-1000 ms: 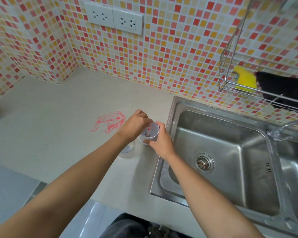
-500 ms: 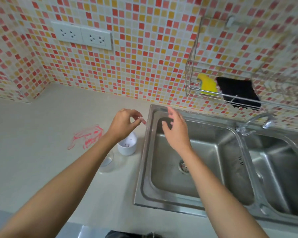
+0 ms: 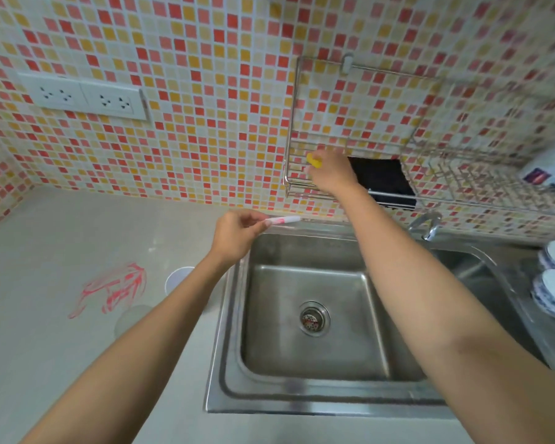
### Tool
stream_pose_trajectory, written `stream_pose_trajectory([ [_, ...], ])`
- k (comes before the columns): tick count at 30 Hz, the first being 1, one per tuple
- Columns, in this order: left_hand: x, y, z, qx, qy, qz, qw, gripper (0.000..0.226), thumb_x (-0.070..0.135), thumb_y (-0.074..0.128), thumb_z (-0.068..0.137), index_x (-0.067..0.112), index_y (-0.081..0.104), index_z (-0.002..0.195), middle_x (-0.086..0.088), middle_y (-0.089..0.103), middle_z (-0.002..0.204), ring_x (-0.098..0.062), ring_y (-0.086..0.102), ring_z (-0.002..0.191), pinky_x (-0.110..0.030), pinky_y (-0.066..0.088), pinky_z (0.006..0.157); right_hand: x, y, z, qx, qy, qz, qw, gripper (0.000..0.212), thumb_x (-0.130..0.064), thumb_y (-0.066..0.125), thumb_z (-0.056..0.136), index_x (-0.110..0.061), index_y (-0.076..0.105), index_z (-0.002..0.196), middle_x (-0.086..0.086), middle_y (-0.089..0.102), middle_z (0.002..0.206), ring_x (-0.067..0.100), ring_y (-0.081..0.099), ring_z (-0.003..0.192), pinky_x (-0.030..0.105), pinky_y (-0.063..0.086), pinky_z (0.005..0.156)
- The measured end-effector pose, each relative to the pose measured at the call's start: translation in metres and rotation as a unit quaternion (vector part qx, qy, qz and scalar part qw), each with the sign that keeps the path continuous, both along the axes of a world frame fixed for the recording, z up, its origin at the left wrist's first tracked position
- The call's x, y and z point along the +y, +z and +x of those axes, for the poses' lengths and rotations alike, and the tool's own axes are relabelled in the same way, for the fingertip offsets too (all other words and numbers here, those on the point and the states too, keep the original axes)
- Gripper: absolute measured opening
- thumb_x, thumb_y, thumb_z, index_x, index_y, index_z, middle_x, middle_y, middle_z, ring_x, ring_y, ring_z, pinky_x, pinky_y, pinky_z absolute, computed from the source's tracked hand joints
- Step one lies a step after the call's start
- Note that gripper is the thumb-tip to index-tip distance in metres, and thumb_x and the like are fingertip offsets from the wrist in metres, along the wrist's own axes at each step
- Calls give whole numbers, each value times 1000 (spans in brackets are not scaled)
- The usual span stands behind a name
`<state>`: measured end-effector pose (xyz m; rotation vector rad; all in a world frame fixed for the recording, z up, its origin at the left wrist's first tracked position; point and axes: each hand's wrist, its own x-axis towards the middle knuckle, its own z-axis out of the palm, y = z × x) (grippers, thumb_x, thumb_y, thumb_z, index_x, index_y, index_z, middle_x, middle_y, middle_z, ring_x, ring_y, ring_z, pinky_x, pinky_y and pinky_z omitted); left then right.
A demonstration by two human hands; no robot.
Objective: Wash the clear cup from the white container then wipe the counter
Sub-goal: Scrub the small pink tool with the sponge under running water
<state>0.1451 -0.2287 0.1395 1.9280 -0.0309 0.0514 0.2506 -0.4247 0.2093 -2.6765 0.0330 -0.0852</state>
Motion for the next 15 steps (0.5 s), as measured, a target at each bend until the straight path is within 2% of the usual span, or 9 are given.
stream_pose_trajectory([
  [2, -7, -4, 3, 13, 8, -14, 1000, 17, 24, 72, 85, 12, 76, 97, 5, 73, 90, -5, 66, 84, -14, 47, 74, 0, 1, 7, 15, 0, 0, 1000, 39, -19, 55, 92, -17, 54, 131, 5, 53, 133, 25, 54, 115, 32, 46, 88],
  [5, -18, -7, 5, 30, 18, -23, 999, 16, 23, 72, 85, 13, 76, 97, 3, 74, 89, -11, 68, 84, -22, 52, 79, -3, -2, 15, -13, -18, 20, 1000, 33, -2, 54, 90, -16, 59, 119, 4, 57, 126, 25, 55, 112, 31, 48, 85],
  [8, -28, -7, 5, 33, 29, -38, 998, 13, 19, 72, 86, 12, 76, 95, 2, 74, 87, -12, 68, 82, -22, 52, 77, -6, -2, 16, -31, -10, 71, 997, 31, 1, 51, 89, -16, 62, 112, 3, 57, 127, 23, 54, 115, 26, 45, 85],
  [11, -38, -8, 4, 42, 42, -52, 997, 13, 19, 73, 85, 10, 76, 94, 0, 74, 87, -14, 69, 83, -23, 53, 79, -9, 8, 3, -106, 25, 157, 982, 25, -6, 57, 89, -21, 63, 108, -1, 57, 126, 17, 53, 116, 22, 40, 85],
  [15, -56, -8, 2, 44, 53, -58, 996, 14, 18, 74, 84, 8, 75, 93, -3, 75, 88, -17, 70, 85, -21, 54, 78, -25, 18, -47, -255, 70, 248, 932, 22, -11, 64, 85, -20, 66, 105, -4, 60, 114, 11, 54, 108, 21, 42, 92],
])
